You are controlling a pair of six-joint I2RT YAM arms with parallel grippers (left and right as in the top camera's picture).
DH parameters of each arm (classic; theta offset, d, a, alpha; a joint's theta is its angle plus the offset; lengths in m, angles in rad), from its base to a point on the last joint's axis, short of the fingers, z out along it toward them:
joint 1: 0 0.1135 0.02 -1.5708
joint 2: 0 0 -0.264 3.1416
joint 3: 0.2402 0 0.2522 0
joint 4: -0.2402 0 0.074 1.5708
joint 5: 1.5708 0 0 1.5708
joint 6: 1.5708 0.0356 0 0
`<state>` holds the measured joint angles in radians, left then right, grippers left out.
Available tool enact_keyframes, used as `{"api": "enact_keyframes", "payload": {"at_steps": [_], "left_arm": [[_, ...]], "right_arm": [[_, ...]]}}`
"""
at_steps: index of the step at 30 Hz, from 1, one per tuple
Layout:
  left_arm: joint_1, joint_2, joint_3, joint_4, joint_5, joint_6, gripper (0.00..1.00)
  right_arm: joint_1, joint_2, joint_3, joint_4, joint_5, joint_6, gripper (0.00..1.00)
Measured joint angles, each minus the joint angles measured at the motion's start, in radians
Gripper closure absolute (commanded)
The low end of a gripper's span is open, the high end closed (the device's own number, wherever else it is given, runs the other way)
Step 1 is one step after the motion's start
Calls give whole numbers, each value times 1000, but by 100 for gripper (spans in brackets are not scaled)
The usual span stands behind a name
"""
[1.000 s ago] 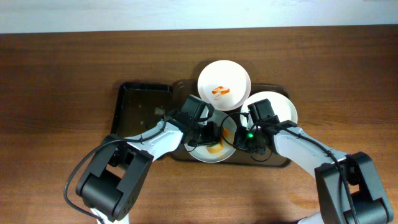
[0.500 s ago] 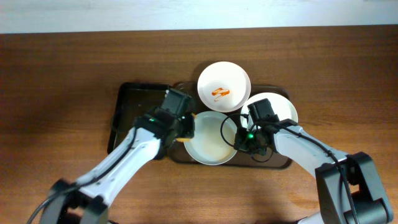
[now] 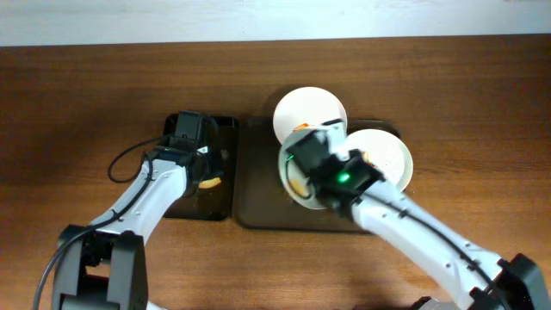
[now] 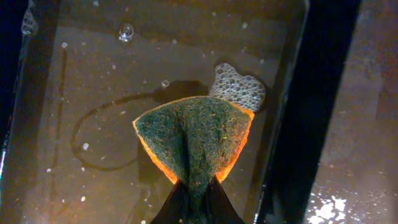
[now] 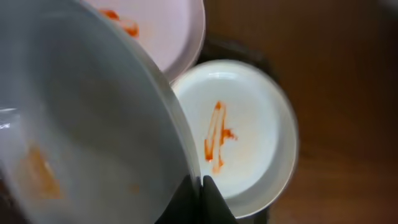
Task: Clean dirty plates on tray and stack at the side
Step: 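Carry the cleaned plate with the right gripper to the table's right side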
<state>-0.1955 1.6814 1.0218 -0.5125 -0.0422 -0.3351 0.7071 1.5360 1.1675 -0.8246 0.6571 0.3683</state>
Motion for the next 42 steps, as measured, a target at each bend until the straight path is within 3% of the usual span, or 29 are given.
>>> {"api": "enact_keyframes", "payload": {"at_steps": [2,5,9,13,20,23,25,26,30,35,38,42], "left_arm": [[2,1,0,1,0,0,100],[2,2,0,1,0,0,100],[2,2,0,1,0,0,100],[2,2,0,0,0,0,100],[2,2,-1,0,0,0,100],[2,2,-1,0,0,0,100],[2,2,-1,0,0,0,100],[2,2,-2,0,0,0,100],[2,2,-2,0,0,0,100],[2,2,-3,0,0,0,100],[2,2,-3,0,0,0,100],[2,2,-3,0,0,0,100]], "right_arm": [[134,0,9,5,208,-5,96],[209,0,10,32,415,-6,96],[217,0,11,32,471,-3,96],[150,0,13,17,361,57,96],[-309,-63,14,-48,-40,177,96],[-646,-105,21,-92,-237,183,96],[-789,-105,21,-109,-313,186,96],[-937,-104,21,-114,-370,185,96],[-1178,-71,21,-119,-456,184,96],[-1276,56,15,-102,-484,184,96],[-1276,113,12,-87,-492,182,75],[-1276,113,12,-26,-648,48,60]]}}
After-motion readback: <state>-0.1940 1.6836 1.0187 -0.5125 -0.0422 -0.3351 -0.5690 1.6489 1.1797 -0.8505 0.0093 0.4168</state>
